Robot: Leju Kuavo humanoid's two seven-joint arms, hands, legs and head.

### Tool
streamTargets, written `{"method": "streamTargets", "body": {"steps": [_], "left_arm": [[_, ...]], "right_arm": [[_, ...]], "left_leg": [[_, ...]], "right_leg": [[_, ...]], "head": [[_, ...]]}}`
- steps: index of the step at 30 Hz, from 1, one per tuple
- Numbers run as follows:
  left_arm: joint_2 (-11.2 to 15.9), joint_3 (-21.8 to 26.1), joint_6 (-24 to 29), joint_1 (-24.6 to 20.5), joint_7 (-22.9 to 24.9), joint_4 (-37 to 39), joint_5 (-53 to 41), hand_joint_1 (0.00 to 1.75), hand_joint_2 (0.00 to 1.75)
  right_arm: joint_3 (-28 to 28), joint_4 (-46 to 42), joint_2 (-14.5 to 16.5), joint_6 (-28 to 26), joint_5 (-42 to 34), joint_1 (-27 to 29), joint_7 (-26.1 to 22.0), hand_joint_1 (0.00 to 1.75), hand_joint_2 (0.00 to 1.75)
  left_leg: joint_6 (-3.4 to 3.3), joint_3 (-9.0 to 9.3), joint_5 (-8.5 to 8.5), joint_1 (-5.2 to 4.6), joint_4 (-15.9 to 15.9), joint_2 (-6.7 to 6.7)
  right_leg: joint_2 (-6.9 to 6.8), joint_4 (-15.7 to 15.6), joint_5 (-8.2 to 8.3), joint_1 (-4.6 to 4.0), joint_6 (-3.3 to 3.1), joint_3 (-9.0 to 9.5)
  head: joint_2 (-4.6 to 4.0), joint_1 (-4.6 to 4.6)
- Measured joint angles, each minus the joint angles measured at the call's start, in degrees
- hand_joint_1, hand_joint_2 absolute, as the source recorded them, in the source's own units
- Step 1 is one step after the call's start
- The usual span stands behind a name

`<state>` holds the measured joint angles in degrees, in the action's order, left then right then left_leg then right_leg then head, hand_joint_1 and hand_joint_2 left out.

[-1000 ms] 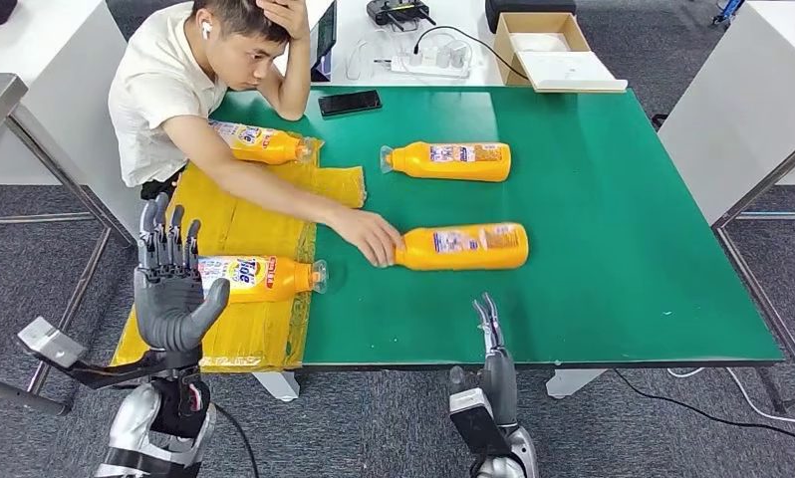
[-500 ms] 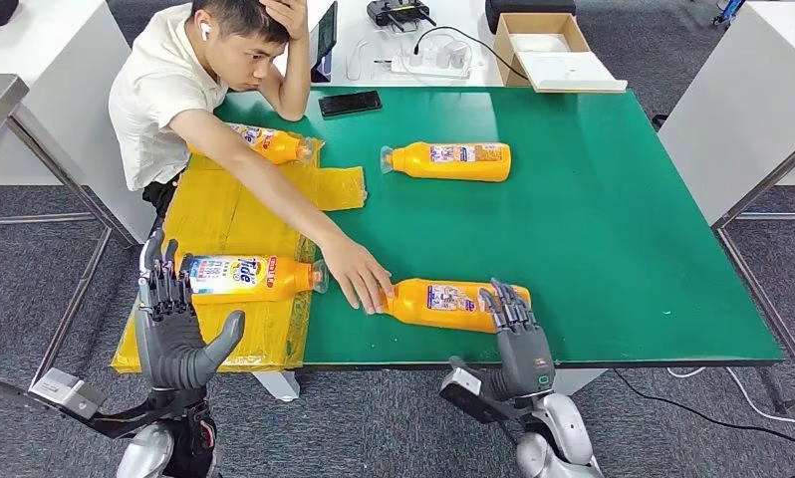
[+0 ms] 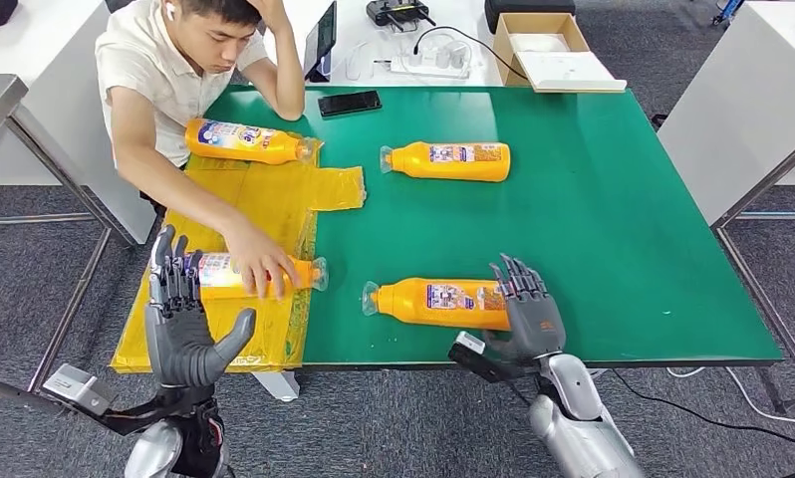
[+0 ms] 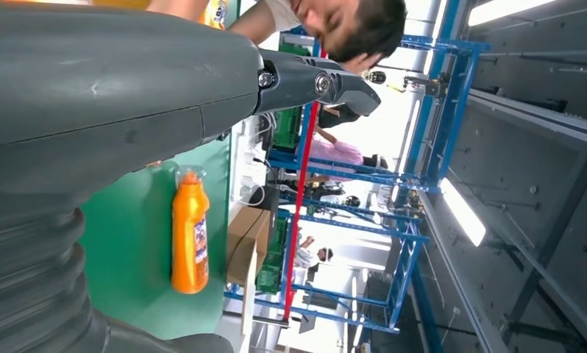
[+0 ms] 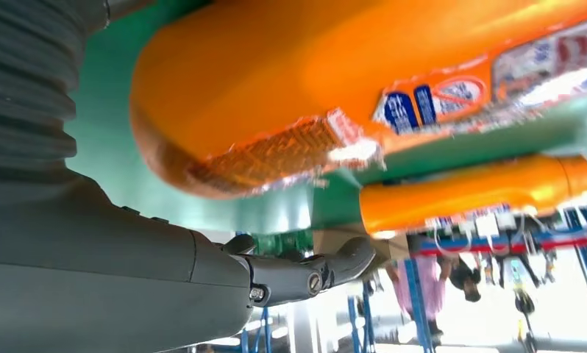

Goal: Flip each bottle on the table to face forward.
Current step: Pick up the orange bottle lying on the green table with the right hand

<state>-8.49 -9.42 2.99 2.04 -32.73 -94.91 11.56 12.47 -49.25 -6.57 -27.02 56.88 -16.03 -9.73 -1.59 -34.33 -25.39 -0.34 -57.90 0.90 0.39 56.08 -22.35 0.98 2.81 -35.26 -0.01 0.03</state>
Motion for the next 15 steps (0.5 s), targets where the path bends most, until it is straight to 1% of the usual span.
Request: {"method": "streamTargets", "body": {"steps": [6,11,15], "left_arm": [[-0.1,-1.1,0.0,-1.6,0.6,1.2,0.0,0.00,1.75],[-0.1,-2.1,-0.1,-2.9,1.0,2.4,0.3,0.00,1.75],[-0.1,-2.6,-0.1,-3.5,1.1,3.1,0.3,0.00,1.75]], "right_arm": [[0.0,6.9,0.5,4.8,-2.8,-4.7,-0.6,0.00,1.75],[0.0,12.0,1.5,9.9,-5.3,-8.1,-1.3,0.00,1.75],[0.0,14.5,2.0,10.9,-5.8,-9.8,-1.3,0.00,1.75]], "left_leg": [[0.00,0.02,0.01,0.00,0.0,-0.04],[0.01,0.11,-0.01,0.01,0.0,-0.13],[0.01,0.23,-0.01,0.01,0.0,-0.28]], "right_leg": [[0.01,0.0,0.01,0.00,0.01,0.01],[0.03,0.0,0.01,-0.02,0.00,0.04],[0.09,0.0,0.01,-0.02,-0.01,0.12]], "head": [[0.01,-0.01],[0.00,-0.01],[0.01,-0.01]]}}
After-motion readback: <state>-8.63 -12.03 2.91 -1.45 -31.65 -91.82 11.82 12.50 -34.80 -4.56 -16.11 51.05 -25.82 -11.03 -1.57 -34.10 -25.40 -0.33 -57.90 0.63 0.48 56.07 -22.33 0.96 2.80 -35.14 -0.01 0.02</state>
